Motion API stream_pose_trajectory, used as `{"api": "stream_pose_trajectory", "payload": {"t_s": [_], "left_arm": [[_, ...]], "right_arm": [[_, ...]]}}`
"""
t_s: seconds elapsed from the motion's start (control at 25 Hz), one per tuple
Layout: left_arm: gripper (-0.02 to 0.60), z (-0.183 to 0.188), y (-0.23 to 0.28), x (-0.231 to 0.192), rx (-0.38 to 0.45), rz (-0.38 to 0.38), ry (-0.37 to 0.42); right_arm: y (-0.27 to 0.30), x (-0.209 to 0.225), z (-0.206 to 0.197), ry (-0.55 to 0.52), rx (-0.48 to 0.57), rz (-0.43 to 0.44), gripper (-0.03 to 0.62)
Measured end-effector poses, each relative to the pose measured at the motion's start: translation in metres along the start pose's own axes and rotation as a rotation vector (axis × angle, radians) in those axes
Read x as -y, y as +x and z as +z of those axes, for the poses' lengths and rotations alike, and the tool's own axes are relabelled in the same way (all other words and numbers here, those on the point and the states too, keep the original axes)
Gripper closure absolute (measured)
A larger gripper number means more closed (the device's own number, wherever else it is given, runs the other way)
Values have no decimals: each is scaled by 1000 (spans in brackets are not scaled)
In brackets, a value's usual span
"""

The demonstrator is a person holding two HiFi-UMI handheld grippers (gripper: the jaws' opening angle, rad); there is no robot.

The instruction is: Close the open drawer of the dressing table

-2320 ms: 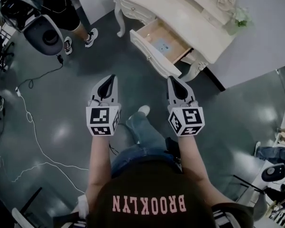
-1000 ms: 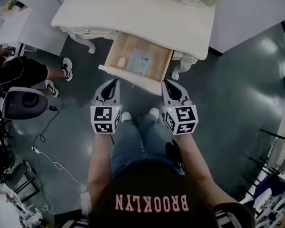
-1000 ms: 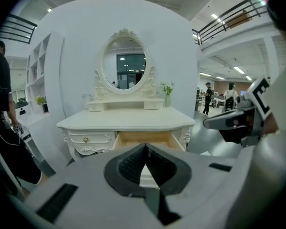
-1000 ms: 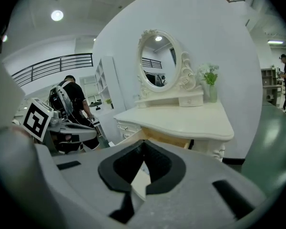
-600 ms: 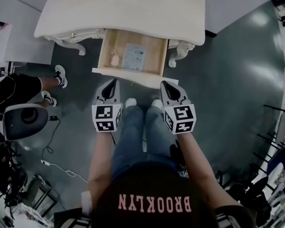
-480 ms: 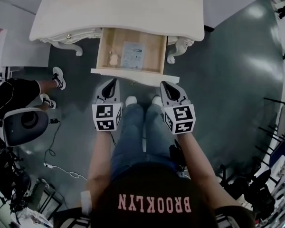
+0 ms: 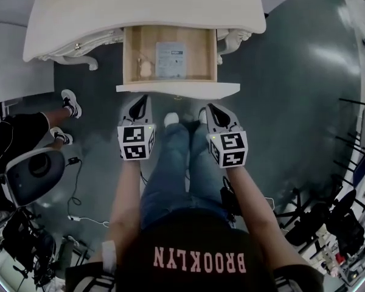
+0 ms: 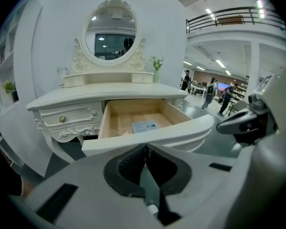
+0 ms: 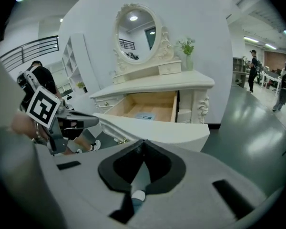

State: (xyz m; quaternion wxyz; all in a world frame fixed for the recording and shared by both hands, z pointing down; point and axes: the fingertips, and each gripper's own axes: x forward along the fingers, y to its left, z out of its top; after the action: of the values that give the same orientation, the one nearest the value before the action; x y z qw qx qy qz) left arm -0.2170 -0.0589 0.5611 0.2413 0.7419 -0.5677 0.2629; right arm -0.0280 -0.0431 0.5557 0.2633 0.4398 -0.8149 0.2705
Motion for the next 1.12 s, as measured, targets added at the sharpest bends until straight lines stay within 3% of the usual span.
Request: {"api": "stream_pose_trajectory", "payload": {"t_s": [0.16, 0.48, 1.12], "left_arm": [[577, -6, 5, -7, -11, -7, 8], [577, -11, 17, -16, -18, -17, 9], [577, -3, 40, -22, -33, -21, 1]], "right_arm": [[7, 3, -5, 68, 2, -51, 597], [22, 15, -16, 94, -30, -118, 597], [45, 25, -8, 66, -54, -138, 597]]}}
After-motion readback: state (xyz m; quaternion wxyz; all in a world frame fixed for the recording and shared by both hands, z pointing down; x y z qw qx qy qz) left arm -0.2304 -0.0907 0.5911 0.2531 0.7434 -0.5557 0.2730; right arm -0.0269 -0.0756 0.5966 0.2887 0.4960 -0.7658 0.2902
